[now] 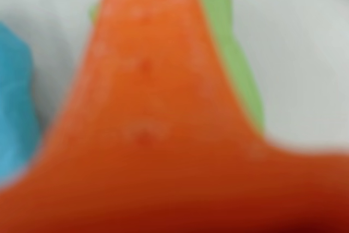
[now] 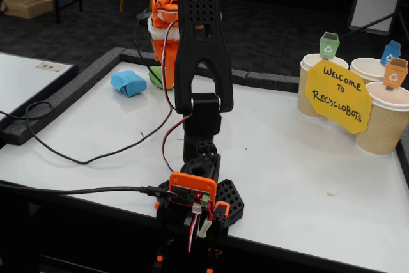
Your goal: Sort rubbish by color.
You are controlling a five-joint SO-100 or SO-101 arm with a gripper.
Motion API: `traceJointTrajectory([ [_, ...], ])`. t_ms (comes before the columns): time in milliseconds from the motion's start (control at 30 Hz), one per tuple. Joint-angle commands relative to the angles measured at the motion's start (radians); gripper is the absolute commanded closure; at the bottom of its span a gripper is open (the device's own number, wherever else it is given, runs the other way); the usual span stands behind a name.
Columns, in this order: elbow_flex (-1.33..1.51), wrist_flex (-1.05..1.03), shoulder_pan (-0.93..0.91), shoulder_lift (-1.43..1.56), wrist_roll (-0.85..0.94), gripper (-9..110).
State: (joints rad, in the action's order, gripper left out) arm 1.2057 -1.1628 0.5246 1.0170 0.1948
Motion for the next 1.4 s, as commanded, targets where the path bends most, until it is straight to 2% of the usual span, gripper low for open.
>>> traceJointTrajectory([
  [0, -0.127, 0.021, -0.023, 0.032, 0.006, 71],
  [333, -0.184, 0.028, -0.018, -0.012, 0.006, 78],
  [600, -0.206, 0.026, -0.015, -0.038, 0.006, 95],
  [733, -0.210, 0.025, -0.017, -0.044, 0.006, 98],
  [1033, -0.213, 0.025, -0.037, -0.048, 0.006, 98],
  [1367, -0.291, -0.005, -0.038, -0.038, 0.008, 86],
])
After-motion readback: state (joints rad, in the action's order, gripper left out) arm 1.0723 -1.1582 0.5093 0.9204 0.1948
